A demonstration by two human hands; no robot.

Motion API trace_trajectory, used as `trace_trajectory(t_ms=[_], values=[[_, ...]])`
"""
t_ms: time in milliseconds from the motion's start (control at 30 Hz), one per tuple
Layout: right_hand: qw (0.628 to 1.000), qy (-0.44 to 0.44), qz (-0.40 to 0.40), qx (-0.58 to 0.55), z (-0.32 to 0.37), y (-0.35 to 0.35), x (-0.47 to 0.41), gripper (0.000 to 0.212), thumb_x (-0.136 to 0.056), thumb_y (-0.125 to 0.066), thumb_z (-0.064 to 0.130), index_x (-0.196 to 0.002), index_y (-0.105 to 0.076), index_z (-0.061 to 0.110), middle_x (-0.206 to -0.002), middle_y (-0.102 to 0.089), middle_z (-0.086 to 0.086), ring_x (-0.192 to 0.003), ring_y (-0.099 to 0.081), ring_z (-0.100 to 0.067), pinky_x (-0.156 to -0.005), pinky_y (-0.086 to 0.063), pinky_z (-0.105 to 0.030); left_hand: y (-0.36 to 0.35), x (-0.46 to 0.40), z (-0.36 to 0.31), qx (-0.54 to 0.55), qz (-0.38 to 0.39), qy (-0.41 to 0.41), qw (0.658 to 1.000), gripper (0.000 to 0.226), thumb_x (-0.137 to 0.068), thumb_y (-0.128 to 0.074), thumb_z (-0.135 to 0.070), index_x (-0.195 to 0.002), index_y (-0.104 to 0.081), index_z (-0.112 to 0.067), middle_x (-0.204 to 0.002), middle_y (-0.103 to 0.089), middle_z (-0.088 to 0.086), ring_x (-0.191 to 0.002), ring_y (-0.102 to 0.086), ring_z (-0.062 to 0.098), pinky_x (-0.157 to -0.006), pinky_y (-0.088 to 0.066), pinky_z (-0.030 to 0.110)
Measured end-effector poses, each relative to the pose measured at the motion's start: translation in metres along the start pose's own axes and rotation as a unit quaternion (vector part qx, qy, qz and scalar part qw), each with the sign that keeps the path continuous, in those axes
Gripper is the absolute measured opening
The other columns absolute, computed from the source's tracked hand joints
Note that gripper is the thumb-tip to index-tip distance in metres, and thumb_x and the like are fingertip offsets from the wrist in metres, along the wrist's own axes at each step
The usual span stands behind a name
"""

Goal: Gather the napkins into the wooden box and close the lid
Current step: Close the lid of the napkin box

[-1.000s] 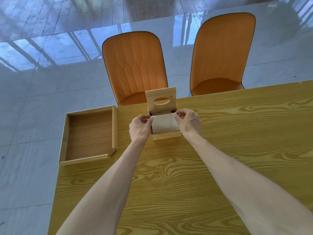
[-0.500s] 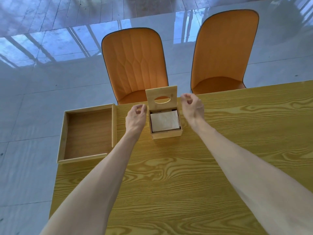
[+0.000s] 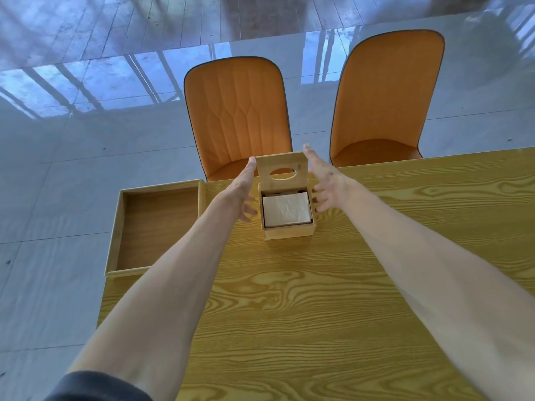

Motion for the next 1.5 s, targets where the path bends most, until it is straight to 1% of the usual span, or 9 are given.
trace_trajectory(t_ms=[167, 300, 500, 733, 833, 933, 1133, 1300, 1500], values=[[0.999, -0.016, 0.029, -0.002, -0.007, 0.001, 0.001, 0.106, -0.076, -0.038, 0.088, -0.157, -0.021, 0.023, -0.16, -0.023, -0.024, -0.143, -0.029, -0.045, -0.111, -0.03, -0.065, -0.007, -0.001, 0.013, 0.028, 0.05, 0.014, 0.998, 0.099, -0.076, -0.035, -0.088, -0.155, -0.024, -0.029, -0.159, -0.028, 0.02, -0.14, -0.032, 0.05, -0.109, -0.024, 0.07], [0.999, -0.004, 0.035, -0.005, -0.008, 0.001, 0.004, 0.104, -0.076, -0.041, 0.087, -0.157, -0.021, 0.025, -0.16, -0.023, -0.024, -0.144, -0.029, -0.045, -0.11, -0.031, -0.063, -0.01, 0.006, 0.008, 0.029, 0.05, 0.012, 0.998, 0.111, -0.065, -0.043, -0.092, -0.155, -0.021, -0.031, -0.159, -0.026, 0.022, -0.14, -0.029, 0.052, -0.107, -0.023, 0.073], [0.999, 0.029, 0.037, -0.016, -0.017, 0.003, 0.01, 0.102, -0.077, -0.047, 0.083, -0.157, -0.023, 0.025, -0.16, -0.025, -0.021, -0.144, -0.029, -0.041, -0.111, -0.03, -0.062, -0.015, 0.009, 0.016, 0.033, 0.057, -0.015, 0.998, 0.107, -0.068, -0.05, -0.087, -0.155, -0.018, -0.032, -0.16, -0.025, 0.019, -0.142, -0.029, 0.05, -0.109, -0.027, 0.07], [0.996, 0.075, 0.027, -0.034, -0.04, 0.005, 0.023, 0.092, -0.079, -0.052, 0.078, -0.153, -0.03, 0.03, -0.16, -0.03, -0.013, -0.142, -0.035, -0.037, -0.108, -0.037, -0.061, -0.013, 0.017, 0.033, 0.077, 0.08, -0.085, 0.99, 0.085, -0.08, -0.059, -0.07, -0.151, -0.025, -0.037, -0.16, -0.026, 0.014, -0.142, -0.032, 0.041, -0.112, -0.032, 0.057], [0.993, 0.107, 0.035, -0.039, -0.053, 0.007, 0.026, 0.086, -0.081, -0.056, 0.074, -0.151, -0.035, 0.029, -0.157, -0.035, -0.009, -0.14, -0.039, -0.032, -0.107, -0.04, -0.057, -0.011, 0.016, 0.046, 0.104, 0.083, -0.113, 0.985, 0.078, -0.082, -0.066, -0.058, -0.148, -0.033, -0.031, -0.157, -0.034, 0.009, -0.138, -0.04, 0.033, -0.112, -0.035, 0.053], [0.99, 0.128, 0.046, -0.038, -0.066, 0.008, 0.028, 0.089, -0.077, -0.064, 0.071, -0.149, -0.041, 0.025, -0.151, -0.045, -0.005, -0.134, -0.046, -0.028, -0.103, -0.045, -0.052, -0.009, 0.013, 0.059, 0.127, 0.083, -0.126, 0.98, 0.085, -0.078, -0.073, -0.048, -0.15, -0.033, -0.026, -0.149, -0.046, 0.005, -0.132, -0.048, 0.027, -0.111, -0.037, 0.05], [0.989, 0.136, 0.036, -0.056, -0.087, 0.011, 0.029, 0.072, -0.085, -0.072, 0.047, -0.145, -0.044, 0.018, -0.127, -0.058, 0.001, -0.111, -0.058, -0.017, -0.096, -0.051, -0.041, -0.006, 0.013, 0.074, 0.143, 0.072, -0.125, 0.979, 0.069, -0.086, -0.071, -0.02, -0.147, -0.038, -0.027, -0.122, -0.061, -0.002, -0.121, -0.056, 0.021, -0.108, -0.042, 0.042], [0.988, 0.139, 0.014, -0.068, -0.095, 0.013, 0.023, 0.069, -0.082, -0.076, 0.042, -0.142, -0.049, 0.019, -0.129, -0.063, -0.003, -0.112, -0.061, -0.016, -0.088, -0.056, -0.037, -0.005, 0.011, 0.079, 0.146, 0.055, -0.133, 0.979, 0.065, -0.084, -0.074, -0.014, -0.141, -0.047, -0.03, -0.138, -0.057, 0.004, -0.121, -0.059, 0.02, -0.097, -0.047, 0.038], [0.987, 0.146, -0.023, -0.062, -0.103, 0.015, 0.018, 0.064, -0.083, -0.078, 0.035, -0.139, -0.052, 0.016, -0.125, -0.065, -0.003, -0.111, -0.064, -0.017, -0.09, -0.058, -0.04, -0.004, 0.009, 0.081, 0.132, 0.029, -0.152, 0.979, 0.062, -0.085, -0.072, -0.005, -0.138, -0.05, -0.027, -0.132, -0.06, 0.002, -0.111, -0.062, 0.016, -0.096, -0.049, 0.038]])
Point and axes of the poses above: each hand's wrist, its own x-axis away from the middle knuckle, its own y-axis out of the back of the hand, z = x × y, the point moved 8 cm from there along -x, towards the middle knuckle
